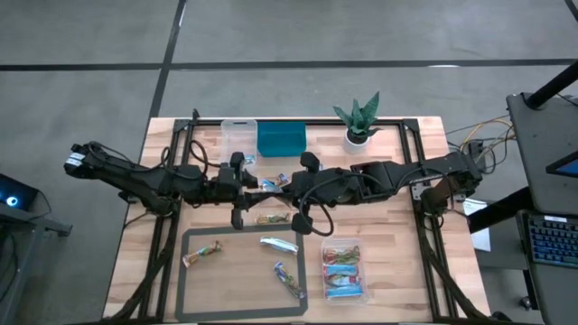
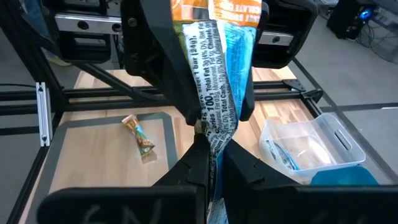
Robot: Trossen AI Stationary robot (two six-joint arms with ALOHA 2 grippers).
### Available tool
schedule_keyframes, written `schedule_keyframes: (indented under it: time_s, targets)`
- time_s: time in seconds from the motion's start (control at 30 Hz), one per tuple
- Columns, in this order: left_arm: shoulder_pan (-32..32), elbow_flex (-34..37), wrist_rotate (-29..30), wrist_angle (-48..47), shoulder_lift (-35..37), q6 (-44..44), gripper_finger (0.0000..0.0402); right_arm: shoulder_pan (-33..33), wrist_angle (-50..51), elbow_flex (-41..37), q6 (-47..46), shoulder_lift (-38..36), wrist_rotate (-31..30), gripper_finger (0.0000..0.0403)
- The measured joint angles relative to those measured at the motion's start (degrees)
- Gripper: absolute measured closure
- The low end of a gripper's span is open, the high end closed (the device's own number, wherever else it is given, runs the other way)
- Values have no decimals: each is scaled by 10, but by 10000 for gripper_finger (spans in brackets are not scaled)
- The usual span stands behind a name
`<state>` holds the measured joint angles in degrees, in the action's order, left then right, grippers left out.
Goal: Pick and place Granola Bars by type
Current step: Put the yellow granola bar into the top transparent bin
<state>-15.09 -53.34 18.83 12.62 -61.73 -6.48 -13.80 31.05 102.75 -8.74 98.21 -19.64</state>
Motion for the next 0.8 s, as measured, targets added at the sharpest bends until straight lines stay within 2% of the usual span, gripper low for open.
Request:
schedule_keyframes:
  time_s: [0.13,0.3,0.43,0.57,0.7,0.8]
  targets:
    - [0,0,1,-1,0,0,354,0,-1,-2,-1,0,1,390]
    - [0,0,7,2,0,0,368,0,-1,-2,14,0,-4,380]
    - [0,-6,20,4,0,0,375,-1,26,9,29,-2,-29,340]
    - [5,-27,33,-7,0,14,380,-1,106,51,32,-3,-44,289]
    - [24,-58,33,-79,1,35,384,-1,175,96,31,-4,-65,246]
    - [56,-94,33,-168,0,52,385,-1,233,122,30,-5,-80,224]
